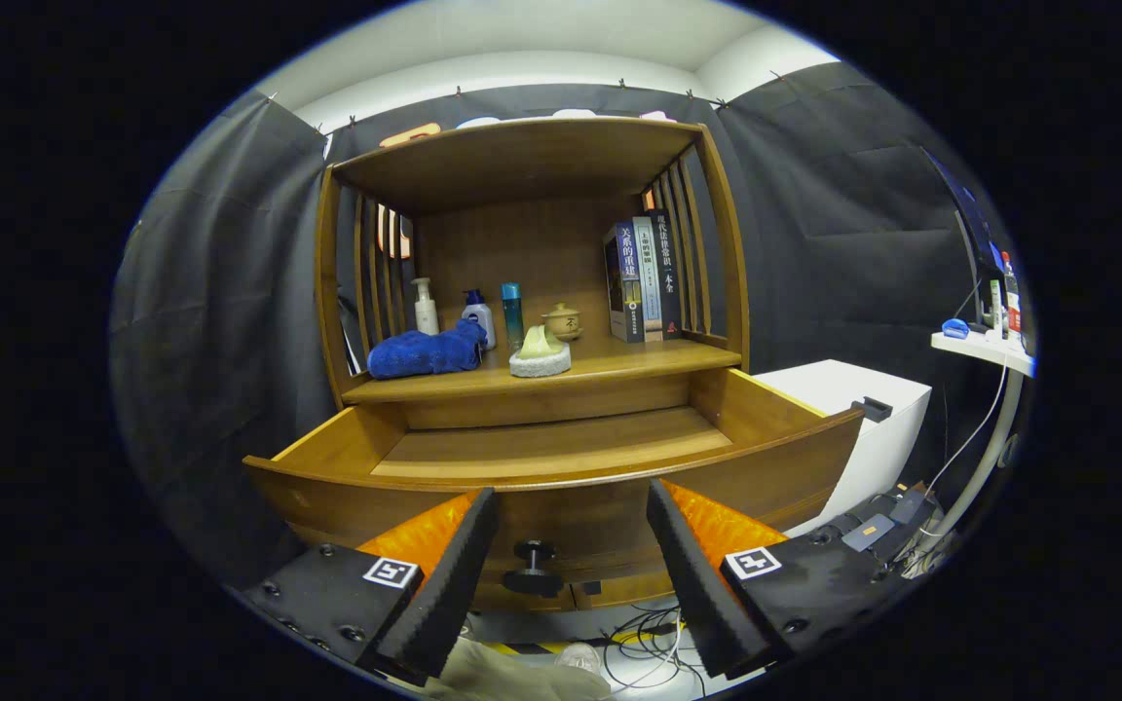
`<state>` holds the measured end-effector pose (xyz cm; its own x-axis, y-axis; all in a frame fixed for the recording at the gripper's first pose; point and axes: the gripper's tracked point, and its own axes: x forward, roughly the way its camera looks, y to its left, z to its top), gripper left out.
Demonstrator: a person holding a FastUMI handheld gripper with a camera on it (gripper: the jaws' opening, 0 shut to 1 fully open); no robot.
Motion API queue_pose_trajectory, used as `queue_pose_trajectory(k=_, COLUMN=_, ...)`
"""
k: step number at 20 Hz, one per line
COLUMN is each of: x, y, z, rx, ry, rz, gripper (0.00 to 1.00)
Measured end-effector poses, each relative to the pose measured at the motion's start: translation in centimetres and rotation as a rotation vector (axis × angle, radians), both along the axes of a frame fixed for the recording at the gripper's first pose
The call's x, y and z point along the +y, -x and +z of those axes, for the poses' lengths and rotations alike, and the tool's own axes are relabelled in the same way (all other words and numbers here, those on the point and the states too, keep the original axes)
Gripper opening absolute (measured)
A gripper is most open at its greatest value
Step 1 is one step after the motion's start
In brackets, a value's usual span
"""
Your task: Pull open the drawer, take out the items inside it, and place them on the countertop above the cabinet.
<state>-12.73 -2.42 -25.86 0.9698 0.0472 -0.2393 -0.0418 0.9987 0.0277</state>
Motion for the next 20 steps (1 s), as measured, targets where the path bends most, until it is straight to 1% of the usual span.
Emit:
queue_pose_trajectory(k=5, x=-0.1, y=-0.7, z=-1.8, rx=0.033, ry=0.01, rz=-0.009, gripper=0.99)
queue_pose_trajectory(k=7, x=-0.1, y=-1.4, z=-2.6, rx=0.048, ry=0.04, rz=-0.021, gripper=0.99)
queue_pose_trajectory(k=9, x=0.6, y=-1.6, z=-3.4, rx=0.073, ry=0.059, rz=-0.001, gripper=0.99)
queue_pose_trajectory(k=15, x=0.5, y=-2.1, z=-3.2, rx=0.064, ry=0.037, rz=-0.01, gripper=0.96)
queue_pose_trajectory(k=20, x=0.1, y=-2.9, z=-3.1, rx=0.064, ry=0.037, rz=-0.028, gripper=0.96)
